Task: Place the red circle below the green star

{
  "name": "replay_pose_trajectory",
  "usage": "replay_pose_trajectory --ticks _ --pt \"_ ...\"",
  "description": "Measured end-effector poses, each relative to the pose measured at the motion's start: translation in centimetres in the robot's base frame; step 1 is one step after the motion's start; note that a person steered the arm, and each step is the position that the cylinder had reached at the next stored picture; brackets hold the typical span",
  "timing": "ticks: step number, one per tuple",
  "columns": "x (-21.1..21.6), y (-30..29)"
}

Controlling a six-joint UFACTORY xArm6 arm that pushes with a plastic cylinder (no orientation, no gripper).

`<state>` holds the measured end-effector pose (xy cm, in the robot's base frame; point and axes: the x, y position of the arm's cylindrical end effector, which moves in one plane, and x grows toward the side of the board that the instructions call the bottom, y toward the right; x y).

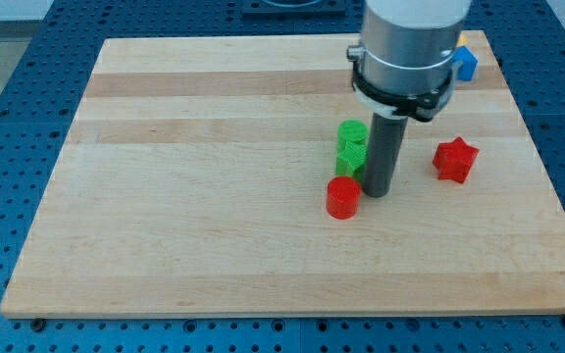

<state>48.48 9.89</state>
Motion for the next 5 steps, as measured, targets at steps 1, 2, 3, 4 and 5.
replay_pose_trajectory --ticks 1,2,3,4,5 --pt "0.7 1.6" --pt "4.2 0.5" --pt "6.3 -3.2" --pt "6.3 -8.0" --pt "6.0 -9.8"
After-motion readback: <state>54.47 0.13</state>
